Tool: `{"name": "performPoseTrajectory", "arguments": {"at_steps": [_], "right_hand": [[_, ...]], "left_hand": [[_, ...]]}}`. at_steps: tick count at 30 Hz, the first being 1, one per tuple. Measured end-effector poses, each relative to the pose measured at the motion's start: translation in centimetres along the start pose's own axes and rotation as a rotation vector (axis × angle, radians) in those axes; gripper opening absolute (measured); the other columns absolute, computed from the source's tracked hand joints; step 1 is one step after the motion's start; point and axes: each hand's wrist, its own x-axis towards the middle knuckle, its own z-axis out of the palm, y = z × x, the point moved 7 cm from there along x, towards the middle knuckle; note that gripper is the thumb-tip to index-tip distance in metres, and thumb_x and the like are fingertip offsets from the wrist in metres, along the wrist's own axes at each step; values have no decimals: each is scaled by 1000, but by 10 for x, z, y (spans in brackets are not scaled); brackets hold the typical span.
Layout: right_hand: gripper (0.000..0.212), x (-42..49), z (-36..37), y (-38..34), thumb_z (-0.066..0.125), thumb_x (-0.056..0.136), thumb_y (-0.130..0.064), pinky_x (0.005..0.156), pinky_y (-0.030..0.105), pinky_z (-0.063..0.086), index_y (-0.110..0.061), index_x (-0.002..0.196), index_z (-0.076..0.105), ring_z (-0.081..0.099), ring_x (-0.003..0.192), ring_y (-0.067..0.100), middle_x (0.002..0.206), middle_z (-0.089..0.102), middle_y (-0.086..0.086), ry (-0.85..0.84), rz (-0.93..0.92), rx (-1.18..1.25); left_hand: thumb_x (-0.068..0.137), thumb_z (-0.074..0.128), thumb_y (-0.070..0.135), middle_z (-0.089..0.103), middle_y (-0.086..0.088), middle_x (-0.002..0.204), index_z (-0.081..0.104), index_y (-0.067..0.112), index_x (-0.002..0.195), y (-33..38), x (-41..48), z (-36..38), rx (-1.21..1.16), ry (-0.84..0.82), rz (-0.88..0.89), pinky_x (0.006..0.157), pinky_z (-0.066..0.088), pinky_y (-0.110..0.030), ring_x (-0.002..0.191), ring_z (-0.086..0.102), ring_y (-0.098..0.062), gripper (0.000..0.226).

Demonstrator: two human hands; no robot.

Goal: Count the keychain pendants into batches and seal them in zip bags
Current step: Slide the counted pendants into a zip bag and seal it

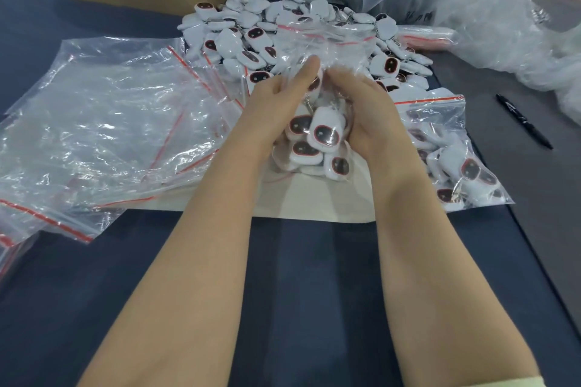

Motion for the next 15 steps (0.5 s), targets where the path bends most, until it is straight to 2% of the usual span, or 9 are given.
{"name": "performPoseTrajectory", "arguments": {"at_steps": [3, 5, 7, 9, 11, 13, 15], "right_hand": [[29, 0, 2, -5, 62, 91, -30, 83, 37, 56, -18, 70, 78, 71, 84, 23, 85, 75, 7, 15, -22, -16], [36, 0, 1, -9, 59, 91, -42, 76, 34, 58, -18, 72, 78, 73, 79, 22, 84, 75, 7, 72, -44, -58], [36, -1, -3, -14, 56, 94, -40, 68, 32, 57, -17, 73, 74, 70, 66, 18, 72, 73, 5, 131, -99, -107], [29, -2, -3, -16, 54, 97, -30, 61, 28, 54, -15, 78, 69, 65, 58, 15, 64, 69, 3, 169, -134, -136], [23, -3, -3, -16, 51, 98, -18, 57, 24, 50, -11, 83, 68, 63, 54, 13, 60, 68, 3, 206, -136, -154], [20, -4, -4, -14, 50, 95, -11, 56, 23, 49, -9, 88, 68, 63, 53, 14, 60, 67, 4, 229, -90, -145], [17, -5, -3, -11, 53, 93, -15, 51, 19, 48, -14, 88, 69, 63, 51, 13, 60, 68, 3, 230, -29, -134]], "left_hand": [[88, 53, 57, 56, -2, 87, 56, 19, 92, 10, 0, -6, 60, 135, 140, 72, 43, -18, 75, 52, -9, 39], [91, 54, 45, 55, -6, 79, 56, 14, 88, 13, -2, -9, 33, 183, 175, 64, 42, -15, 67, 52, -9, 32], [90, 58, 31, 55, -9, 79, 54, 11, 83, 12, -2, -11, -24, 194, 153, 73, 46, -27, 71, 52, -14, 22], [85, 60, 18, 64, -9, 80, 56, 11, 78, 10, -1, -12, -148, 176, 96, 81, 51, -40, 77, 59, -20, 11], [82, 63, 9, 71, -5, 78, 59, 14, 76, 7, 1, -10, -294, 139, 41, 83, 53, -44, 79, 65, -24, 9], [83, 66, 13, 72, -4, 79, 61, 16, 78, 3, 2, -9, -345, 111, -1, 83, 54, -45, 77, 67, -25, 7], [88, 64, 29, 74, -2, 83, 62, 17, 88, 0, 2, -9, -306, 122, -24, 88, 54, -47, 83, 69, -26, 12]]}}
